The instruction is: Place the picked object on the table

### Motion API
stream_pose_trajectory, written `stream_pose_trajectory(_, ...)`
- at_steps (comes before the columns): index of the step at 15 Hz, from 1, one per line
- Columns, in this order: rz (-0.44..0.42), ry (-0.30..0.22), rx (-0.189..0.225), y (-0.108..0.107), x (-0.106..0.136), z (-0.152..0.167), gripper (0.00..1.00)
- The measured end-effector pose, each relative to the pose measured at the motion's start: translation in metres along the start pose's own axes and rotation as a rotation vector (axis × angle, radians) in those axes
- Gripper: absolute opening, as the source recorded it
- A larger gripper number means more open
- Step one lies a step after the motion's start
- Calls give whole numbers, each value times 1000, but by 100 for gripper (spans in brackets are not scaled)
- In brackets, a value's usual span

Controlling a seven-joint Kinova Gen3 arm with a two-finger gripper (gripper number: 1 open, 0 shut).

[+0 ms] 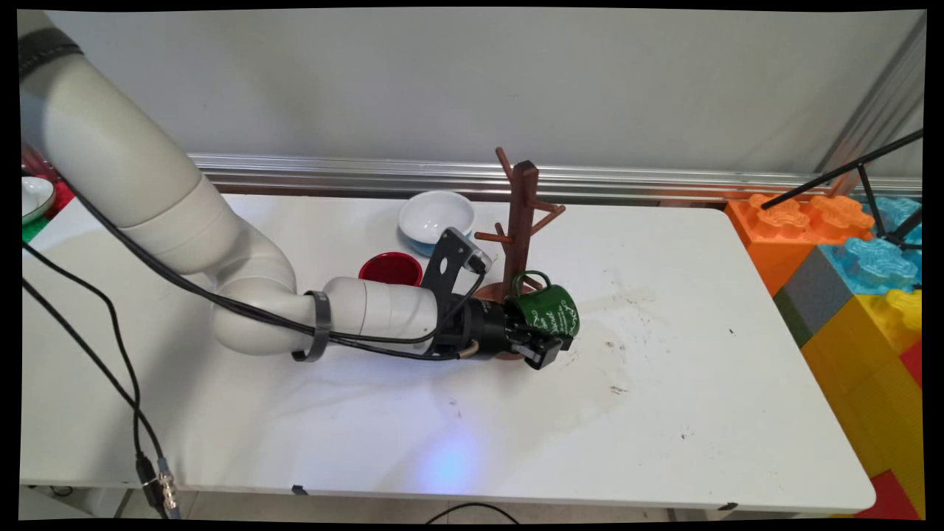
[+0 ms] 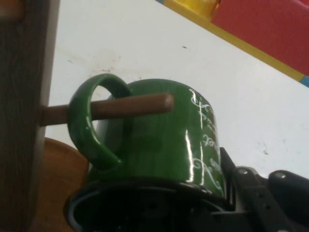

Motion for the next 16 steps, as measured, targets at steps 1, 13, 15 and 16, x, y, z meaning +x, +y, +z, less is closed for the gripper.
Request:
stream_pose_trajectory(1,2,2,-3,3,2,-3,0)
stream_pose_trajectory(13,50,-5,-61,37,23,-42,0)
stream_pose_trajectory(15,60,-6,-72,42,25,-49,0)
stream_pose_trajectory(16,67,-5,-77,45,25,-52,0)
